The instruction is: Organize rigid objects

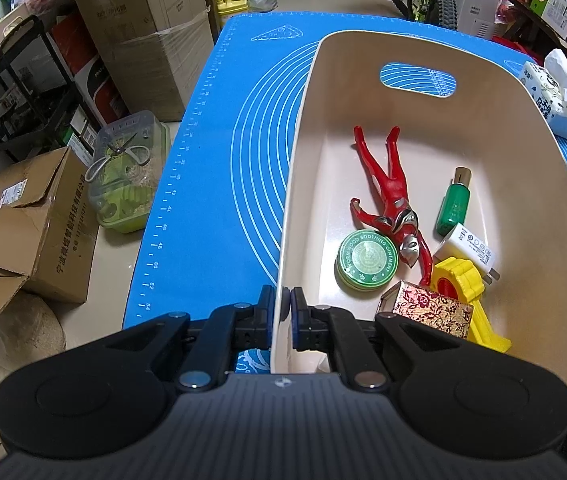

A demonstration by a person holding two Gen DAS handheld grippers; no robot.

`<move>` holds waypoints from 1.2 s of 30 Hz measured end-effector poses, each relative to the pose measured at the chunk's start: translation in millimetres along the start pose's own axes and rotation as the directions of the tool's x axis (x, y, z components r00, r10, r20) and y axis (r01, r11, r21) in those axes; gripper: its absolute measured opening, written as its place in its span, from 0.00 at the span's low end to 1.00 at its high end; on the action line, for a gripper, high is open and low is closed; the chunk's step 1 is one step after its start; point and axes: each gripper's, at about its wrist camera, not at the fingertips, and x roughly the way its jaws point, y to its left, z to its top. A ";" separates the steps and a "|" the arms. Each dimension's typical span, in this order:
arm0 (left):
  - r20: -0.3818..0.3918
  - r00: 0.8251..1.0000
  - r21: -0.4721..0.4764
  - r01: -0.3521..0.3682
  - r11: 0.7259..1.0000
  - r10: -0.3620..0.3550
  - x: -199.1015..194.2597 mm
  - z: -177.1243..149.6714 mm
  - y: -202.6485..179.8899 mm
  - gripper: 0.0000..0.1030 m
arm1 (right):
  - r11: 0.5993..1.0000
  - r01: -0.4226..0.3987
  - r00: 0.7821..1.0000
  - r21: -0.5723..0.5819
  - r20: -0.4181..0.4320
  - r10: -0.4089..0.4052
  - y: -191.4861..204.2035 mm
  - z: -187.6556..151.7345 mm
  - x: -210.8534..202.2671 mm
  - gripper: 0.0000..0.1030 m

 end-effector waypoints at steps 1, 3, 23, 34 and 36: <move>0.000 1.000 -0.001 0.000 1.000 0.000 0.0 0.1 -0.1 0.10 | 1.000 0.000 1.000 0.001 -0.004 0.000 4.1 2.2 4.0 0.57; 0.000 1.000 -0.001 0.001 1.000 -0.001 0.0 0.0 0.0 0.09 | 1.000 -0.006 1.000 0.007 -0.018 0.006 12.5 5.5 13.3 0.57; 0.000 1.000 0.005 -0.002 1.000 0.002 1.4 -0.8 -0.5 0.10 | 0.992 0.041 0.963 0.118 -0.270 -0.008 64.8 -16.5 82.9 0.73; 0.166 0.986 0.008 0.001 1.000 -0.003 -50.8 -1.8 -26.3 0.69 | 0.942 0.196 0.976 0.273 -0.145 -0.161 40.7 -1.4 1.1 0.98; 0.193 0.981 -0.008 0.003 1.000 -0.002 -64.4 -2.0 -29.7 0.69 | 0.927 0.228 0.971 0.299 -0.140 -0.194 36.7 -3.6 -17.7 0.98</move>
